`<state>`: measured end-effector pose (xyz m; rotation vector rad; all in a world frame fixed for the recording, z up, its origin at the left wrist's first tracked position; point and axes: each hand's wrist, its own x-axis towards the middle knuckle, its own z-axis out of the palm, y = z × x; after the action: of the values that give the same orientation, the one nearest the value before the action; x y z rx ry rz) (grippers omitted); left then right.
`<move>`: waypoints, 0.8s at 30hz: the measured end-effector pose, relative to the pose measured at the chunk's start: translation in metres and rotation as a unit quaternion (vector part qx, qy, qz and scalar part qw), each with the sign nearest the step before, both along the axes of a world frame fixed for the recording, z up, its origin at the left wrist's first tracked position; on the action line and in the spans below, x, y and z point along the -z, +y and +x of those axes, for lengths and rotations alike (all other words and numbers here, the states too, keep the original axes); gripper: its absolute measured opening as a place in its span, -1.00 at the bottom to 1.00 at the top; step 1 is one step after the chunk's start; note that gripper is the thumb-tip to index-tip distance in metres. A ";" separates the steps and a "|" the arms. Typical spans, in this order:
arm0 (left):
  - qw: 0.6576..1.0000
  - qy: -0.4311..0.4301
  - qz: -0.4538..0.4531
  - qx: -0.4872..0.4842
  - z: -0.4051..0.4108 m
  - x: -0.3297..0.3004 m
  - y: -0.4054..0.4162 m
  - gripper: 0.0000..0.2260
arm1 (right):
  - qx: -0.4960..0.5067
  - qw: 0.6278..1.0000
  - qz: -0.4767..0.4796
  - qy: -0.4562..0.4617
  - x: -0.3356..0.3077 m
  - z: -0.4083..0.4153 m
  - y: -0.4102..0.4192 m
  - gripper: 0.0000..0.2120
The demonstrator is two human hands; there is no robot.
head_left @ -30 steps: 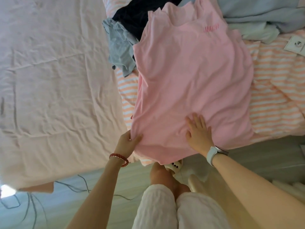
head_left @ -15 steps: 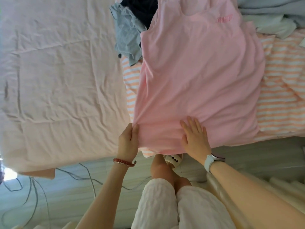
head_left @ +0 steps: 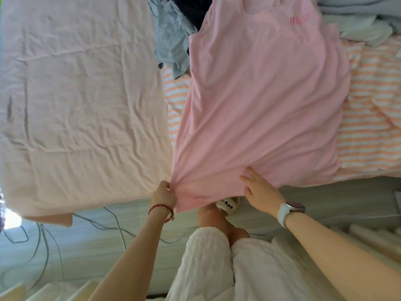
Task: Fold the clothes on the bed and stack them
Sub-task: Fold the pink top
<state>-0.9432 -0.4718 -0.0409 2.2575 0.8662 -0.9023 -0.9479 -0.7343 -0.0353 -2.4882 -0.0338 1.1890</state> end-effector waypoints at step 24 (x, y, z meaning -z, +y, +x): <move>0.958 -0.267 -0.107 -0.009 0.321 -0.049 -0.091 -0.80 | 0.099 0.967 0.037 -0.231 -0.020 0.242 -0.001 -0.55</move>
<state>-0.6220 -0.5629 0.0078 2.1383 0.5124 -0.3196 -0.7057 -0.7353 -0.0152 -2.5733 0.0447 0.5041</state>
